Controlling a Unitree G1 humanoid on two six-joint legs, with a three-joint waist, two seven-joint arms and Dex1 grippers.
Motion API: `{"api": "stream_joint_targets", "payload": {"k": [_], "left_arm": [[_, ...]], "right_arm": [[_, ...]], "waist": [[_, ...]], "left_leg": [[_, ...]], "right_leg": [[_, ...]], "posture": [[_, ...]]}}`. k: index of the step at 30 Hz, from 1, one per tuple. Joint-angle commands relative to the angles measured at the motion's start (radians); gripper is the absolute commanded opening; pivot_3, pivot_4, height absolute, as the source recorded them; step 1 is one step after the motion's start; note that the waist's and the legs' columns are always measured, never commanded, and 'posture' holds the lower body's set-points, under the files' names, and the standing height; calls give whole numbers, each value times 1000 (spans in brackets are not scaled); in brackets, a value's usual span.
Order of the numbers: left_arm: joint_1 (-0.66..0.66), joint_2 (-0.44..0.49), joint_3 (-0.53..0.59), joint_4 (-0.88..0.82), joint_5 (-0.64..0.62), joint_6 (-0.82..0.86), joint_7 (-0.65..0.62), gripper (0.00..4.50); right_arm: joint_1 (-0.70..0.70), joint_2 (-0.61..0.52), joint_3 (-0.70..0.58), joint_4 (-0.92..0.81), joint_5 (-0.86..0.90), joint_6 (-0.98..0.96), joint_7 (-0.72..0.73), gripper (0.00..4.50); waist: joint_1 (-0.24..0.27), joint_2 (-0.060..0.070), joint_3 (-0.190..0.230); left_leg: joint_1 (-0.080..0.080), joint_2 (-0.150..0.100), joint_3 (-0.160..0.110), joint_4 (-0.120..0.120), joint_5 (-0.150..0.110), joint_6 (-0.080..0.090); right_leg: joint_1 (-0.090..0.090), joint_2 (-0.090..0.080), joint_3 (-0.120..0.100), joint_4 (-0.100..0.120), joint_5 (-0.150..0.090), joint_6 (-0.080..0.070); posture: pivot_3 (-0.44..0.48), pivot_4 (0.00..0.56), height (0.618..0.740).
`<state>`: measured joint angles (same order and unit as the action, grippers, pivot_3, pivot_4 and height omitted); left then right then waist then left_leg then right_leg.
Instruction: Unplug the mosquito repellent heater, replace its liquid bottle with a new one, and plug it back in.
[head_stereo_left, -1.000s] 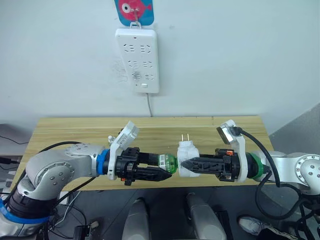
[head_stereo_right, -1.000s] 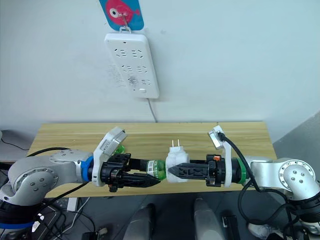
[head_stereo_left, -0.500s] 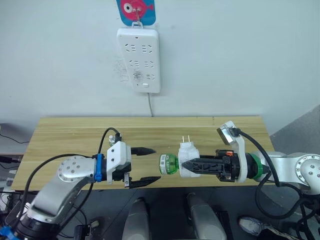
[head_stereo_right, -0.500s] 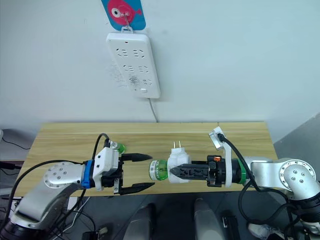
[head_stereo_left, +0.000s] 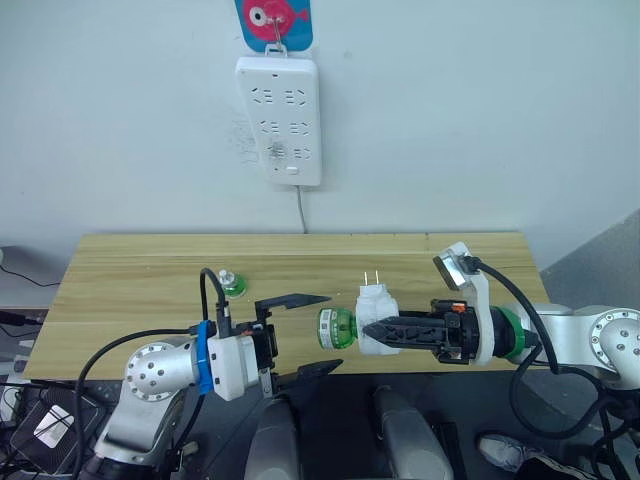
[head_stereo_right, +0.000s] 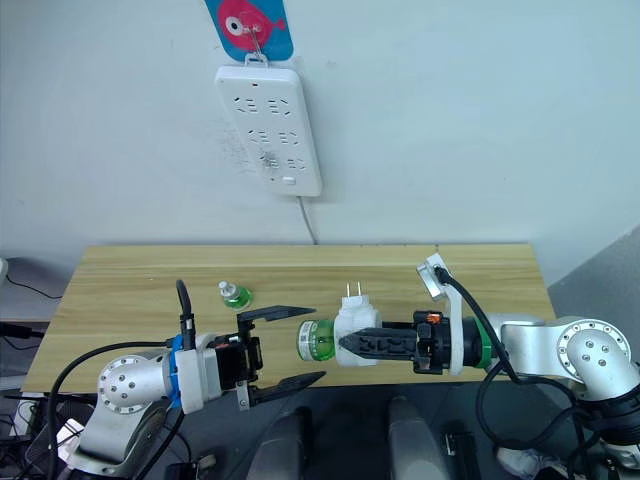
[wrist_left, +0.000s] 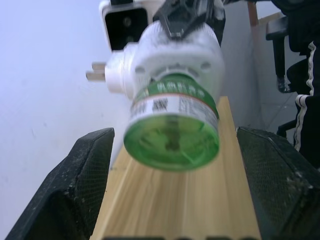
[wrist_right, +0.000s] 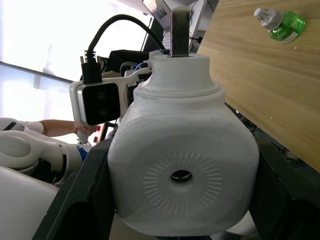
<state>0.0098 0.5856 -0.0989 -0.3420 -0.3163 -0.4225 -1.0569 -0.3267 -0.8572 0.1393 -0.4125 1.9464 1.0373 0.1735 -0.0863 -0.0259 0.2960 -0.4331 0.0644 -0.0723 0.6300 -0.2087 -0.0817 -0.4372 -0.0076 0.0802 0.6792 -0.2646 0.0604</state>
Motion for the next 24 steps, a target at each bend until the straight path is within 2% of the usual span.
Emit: {"api": "stream_joint_targets", "payload": {"k": [1, 4, 7, 13, 15, 17, 19, 24], "left_arm": [[-12, -7, -12, 1, -9, -23, 2, 3992], [-24, 1, -24, 4, -30, -9, -13, 3322], [-27, 5, -30, -2, -37, 8, -14, 2336], [-53, 46, -52, -55, -83, 140, -39, 2230], [-64, 115, -64, -102, -164, 346, -44, 2230], [-115, 226, -59, -155, -347, 682, -9, 2230], [-207, 304, -47, -160, -532, 934, 0, 2230], [-412, 333, 1, -88, -771, 1233, 16, 2230]], "right_arm": [[-3, 1, -15, -43, 26, -5, 6, 3010], [-1, 3, -14, -48, 26, -6, 6, 3010], [1, 3, -14, -51, 26, -8, 6, 3010], [5, 0, -13, -52, 26, -5, 7, 3011], [7, -8, -12, -52, 26, 2, 9, 3010], [10, -15, -14, -53, 25, 6, 9, 3010], [12, -17, -15, -52, 24, 6, 7, 3010], [13, -16, -17, -53, 18, -5, -1, 3010]], "waist": [[-1, 0, 0], [-1, 0, 0], [-2, 0, 0], [-2, 0, 0], [-2, 0, 0], [-4, 0, 0], [-3, 0, 1], [-5, -1, 1]], "left_leg": [[0, 0, 0, 0, 0, 0], [0, 0, 0, 0, 0, 0], [0, 0, 0, 0, 0, 0], [0, 0, 0, 0, 0, 0], [0, 0, 0, 0, 0, 0], [0, 0, 0, 0, 0, 0], [0, 1, 0, 0, 0, 0], [0, 0, 1, 0, 0, 0]], "right_leg": [[0, 0, 0, 0, 0, 0], [0, 1, 0, 0, 0, 0], [0, 1, 0, 0, 0, 0], [0, 1, 1, 0, 0, 0], [0, 1, 1, 0, 0, 0], [-1, 1, 1, 0, 0, 0], [-1, 1, 1, 1, 0, 0], [-1, 5, 8, 0, 0, 0]], "posture": [[-171, 296, 740], [-172, 296, 740], [-170, 295, 740], [-161, 295, 740], [-160, 296, 740], [-158, 296, 740], [-156, 298, 740], [-158, 301, 740]]}}
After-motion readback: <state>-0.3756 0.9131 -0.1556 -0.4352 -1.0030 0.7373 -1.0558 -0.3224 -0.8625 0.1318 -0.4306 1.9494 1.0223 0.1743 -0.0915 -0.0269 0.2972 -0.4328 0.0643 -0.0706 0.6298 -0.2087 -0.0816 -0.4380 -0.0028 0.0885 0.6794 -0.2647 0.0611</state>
